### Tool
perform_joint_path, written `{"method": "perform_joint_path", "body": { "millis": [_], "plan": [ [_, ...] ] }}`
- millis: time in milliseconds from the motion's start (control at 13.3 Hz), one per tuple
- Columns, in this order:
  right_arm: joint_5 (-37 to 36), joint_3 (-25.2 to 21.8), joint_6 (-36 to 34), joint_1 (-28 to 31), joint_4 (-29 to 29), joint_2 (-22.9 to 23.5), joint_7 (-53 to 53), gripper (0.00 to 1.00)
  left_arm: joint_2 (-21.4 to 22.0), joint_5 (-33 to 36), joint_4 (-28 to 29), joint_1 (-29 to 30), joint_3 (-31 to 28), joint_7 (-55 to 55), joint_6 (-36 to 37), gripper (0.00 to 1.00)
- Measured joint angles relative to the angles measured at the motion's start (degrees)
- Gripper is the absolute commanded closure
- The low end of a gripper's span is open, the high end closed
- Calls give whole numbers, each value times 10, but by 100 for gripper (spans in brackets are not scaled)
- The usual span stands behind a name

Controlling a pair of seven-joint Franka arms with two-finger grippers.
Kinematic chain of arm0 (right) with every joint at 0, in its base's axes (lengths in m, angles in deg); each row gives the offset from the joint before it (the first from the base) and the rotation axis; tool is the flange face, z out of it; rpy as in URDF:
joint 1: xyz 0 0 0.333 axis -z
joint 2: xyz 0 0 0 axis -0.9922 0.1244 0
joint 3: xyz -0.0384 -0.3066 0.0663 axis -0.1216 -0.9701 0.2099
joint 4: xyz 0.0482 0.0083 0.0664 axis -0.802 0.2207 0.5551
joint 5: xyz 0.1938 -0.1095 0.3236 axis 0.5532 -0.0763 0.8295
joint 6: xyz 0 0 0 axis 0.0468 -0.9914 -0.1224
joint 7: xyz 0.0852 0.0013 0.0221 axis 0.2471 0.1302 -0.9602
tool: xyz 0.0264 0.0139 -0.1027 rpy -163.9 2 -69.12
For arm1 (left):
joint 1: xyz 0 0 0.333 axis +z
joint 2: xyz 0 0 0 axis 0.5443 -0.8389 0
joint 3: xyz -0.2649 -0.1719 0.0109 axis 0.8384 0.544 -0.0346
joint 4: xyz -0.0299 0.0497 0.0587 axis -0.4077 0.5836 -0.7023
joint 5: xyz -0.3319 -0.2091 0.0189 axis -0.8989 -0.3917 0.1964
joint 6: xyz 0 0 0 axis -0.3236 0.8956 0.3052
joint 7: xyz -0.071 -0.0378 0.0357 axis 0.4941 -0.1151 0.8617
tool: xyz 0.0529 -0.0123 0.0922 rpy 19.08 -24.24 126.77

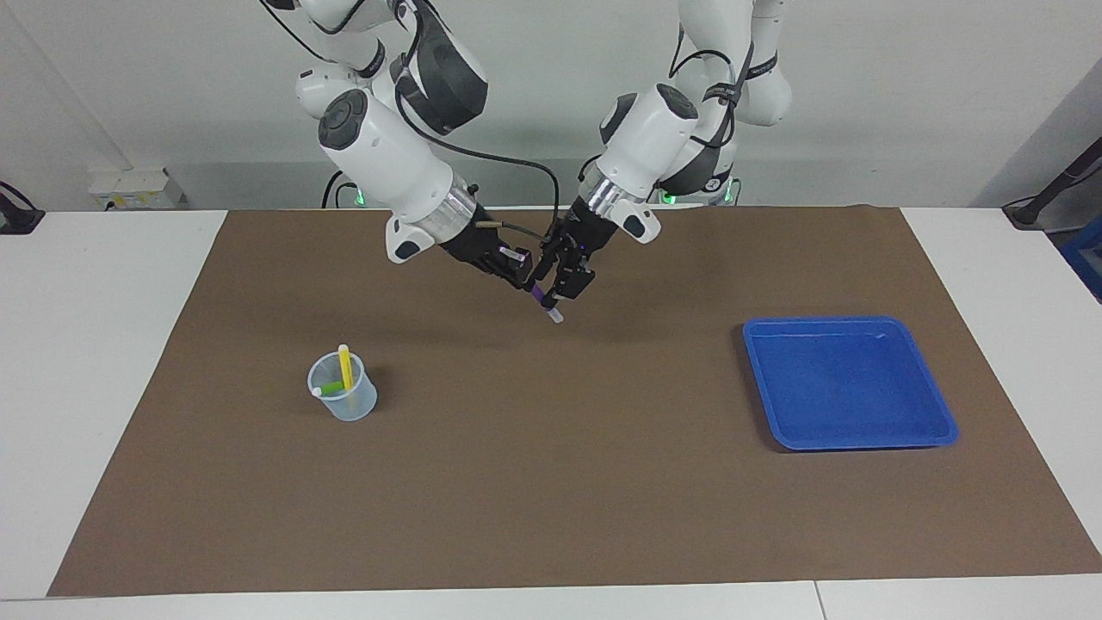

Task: Right arm passes pens to left for tray arrangement
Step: 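Grasp the purple pen with the left gripper from the right gripper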

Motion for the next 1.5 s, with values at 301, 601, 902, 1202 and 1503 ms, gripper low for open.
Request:
{"method": "perform_joint_path", "body": {
  "millis": [301,601,902,1202,1503],
  "plan": [
    [0,0,9,0,0,0,0,100,-11,0,-15,0,0,-14,0,41],
    [0,0,8,0,1,0,0,100,-21,0,-25,0,0,-19,-1,60],
    [0,0,7,0,3,0,0,100,-23,1,-27,0,-2,-19,-1,76],
    [0,0,3,-1,4,0,0,100,-24,5,-29,1,-5,-17,-1,100],
    [0,0,5,0,4,0,0,100,-25,10,-32,1,-5,-17,1,100]
  ]
}}
